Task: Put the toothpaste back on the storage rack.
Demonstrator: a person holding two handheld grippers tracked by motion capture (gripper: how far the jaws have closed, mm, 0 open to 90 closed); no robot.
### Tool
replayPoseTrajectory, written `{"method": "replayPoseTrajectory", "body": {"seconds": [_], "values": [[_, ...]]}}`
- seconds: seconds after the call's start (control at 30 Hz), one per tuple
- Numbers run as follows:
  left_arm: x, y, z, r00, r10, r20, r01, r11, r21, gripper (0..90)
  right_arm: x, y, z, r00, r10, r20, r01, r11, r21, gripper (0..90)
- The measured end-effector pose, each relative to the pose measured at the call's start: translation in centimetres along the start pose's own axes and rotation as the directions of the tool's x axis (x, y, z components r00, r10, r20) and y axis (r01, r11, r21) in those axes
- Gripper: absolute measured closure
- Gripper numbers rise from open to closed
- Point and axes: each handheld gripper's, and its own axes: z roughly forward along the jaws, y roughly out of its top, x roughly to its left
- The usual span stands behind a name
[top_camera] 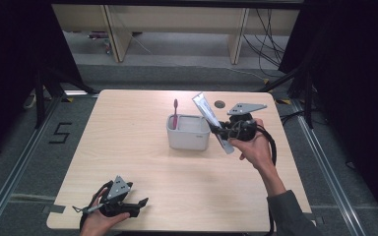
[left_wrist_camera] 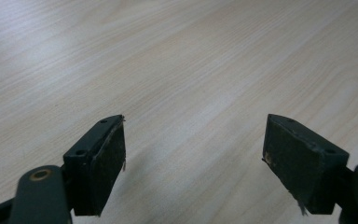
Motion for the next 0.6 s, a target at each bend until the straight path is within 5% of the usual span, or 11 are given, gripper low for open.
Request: {"method": "replayPoseTrajectory", "body": {"seconds": [0.6], "values": [[0.1,0.1,-0.1,0.9999,0.010,-0.007,-0.010,0.9999,-0.001,20.8,-0.1,3.6,4.5,0.9985,0.049,-0.026,-0.051,0.992,-0.114,76.2]]}}
